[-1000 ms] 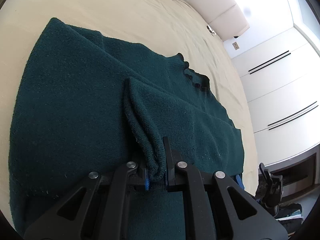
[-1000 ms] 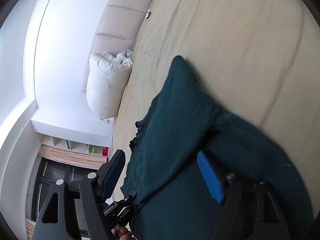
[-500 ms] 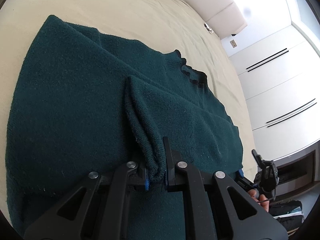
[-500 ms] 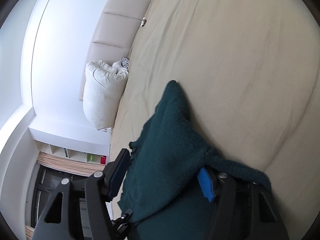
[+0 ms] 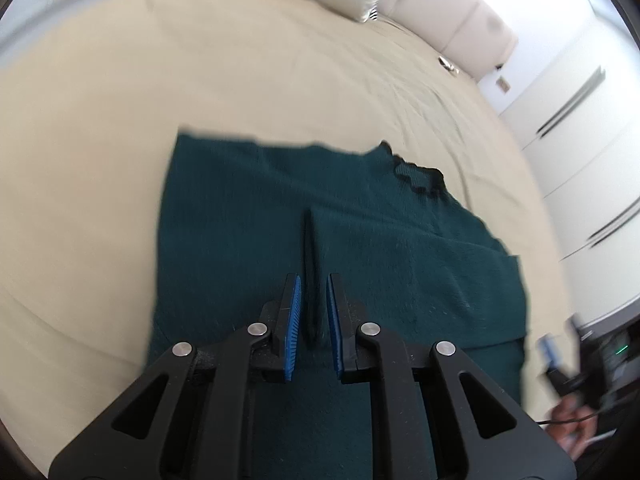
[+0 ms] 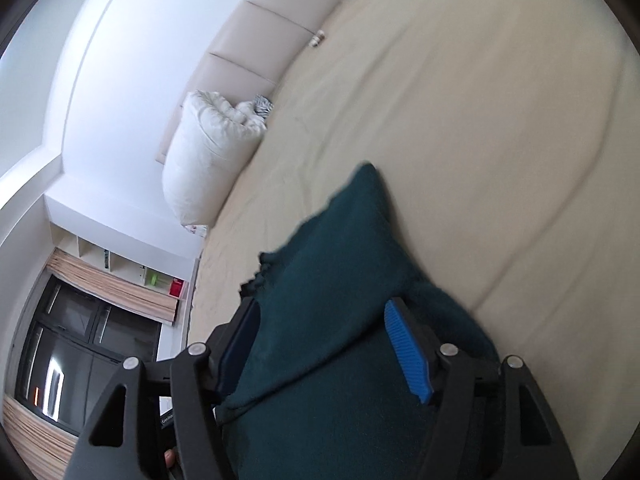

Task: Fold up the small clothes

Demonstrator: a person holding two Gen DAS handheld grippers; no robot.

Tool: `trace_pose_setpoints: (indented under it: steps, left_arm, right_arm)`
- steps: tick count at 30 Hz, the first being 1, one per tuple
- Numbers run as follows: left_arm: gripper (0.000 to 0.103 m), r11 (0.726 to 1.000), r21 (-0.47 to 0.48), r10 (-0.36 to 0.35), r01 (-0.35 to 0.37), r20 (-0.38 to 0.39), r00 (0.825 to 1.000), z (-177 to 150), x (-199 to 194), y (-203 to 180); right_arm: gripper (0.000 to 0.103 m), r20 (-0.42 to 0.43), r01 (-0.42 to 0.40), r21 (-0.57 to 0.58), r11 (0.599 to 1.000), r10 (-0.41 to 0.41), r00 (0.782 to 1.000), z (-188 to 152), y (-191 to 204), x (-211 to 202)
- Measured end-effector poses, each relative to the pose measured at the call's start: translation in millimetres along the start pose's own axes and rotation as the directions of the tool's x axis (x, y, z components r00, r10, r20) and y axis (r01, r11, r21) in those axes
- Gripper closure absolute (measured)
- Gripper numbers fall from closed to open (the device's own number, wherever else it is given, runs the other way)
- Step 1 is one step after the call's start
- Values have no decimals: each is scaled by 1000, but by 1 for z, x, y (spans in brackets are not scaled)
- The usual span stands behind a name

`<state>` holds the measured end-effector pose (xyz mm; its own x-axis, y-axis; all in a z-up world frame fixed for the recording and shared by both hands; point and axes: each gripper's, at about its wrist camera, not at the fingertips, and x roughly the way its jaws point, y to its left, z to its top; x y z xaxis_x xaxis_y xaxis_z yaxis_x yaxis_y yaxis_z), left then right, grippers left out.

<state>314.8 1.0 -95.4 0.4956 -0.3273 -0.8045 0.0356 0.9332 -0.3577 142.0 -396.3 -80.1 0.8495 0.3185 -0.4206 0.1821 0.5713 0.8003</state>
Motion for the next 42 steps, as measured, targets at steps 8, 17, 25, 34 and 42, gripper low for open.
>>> trace_pose_setpoints:
  steps: [8, 17, 25, 34, 42]
  left_arm:
    - [91, 971, 238, 12, 3, -59, 998, 0, 66, -44]
    - [91, 967, 165, -197, 196, -7, 980, -14, 59, 10]
    - [16, 982, 173, -89, 79, 50, 995, -63, -6, 6]
    - [2, 989, 69, -136, 135, 13, 991, -125, -89, 63]
    - [4, 967, -57, -252, 247, -120, 960, -222, -157, 117]
  right_arm:
    - [34, -129, -87, -44, 995, 81, 988, 32, 19, 76]
    - [66, -87, -58, 75, 996, 64, 994, 33, -61, 71]
    - [23, -49, -6, -64, 998, 3, 999, 12, -22, 25]
    - [33, -95, 131, -92, 987, -140, 986, -6, -34, -27]
    - [30, -176, 126, -254, 959, -174, 969, -73, -46, -123]
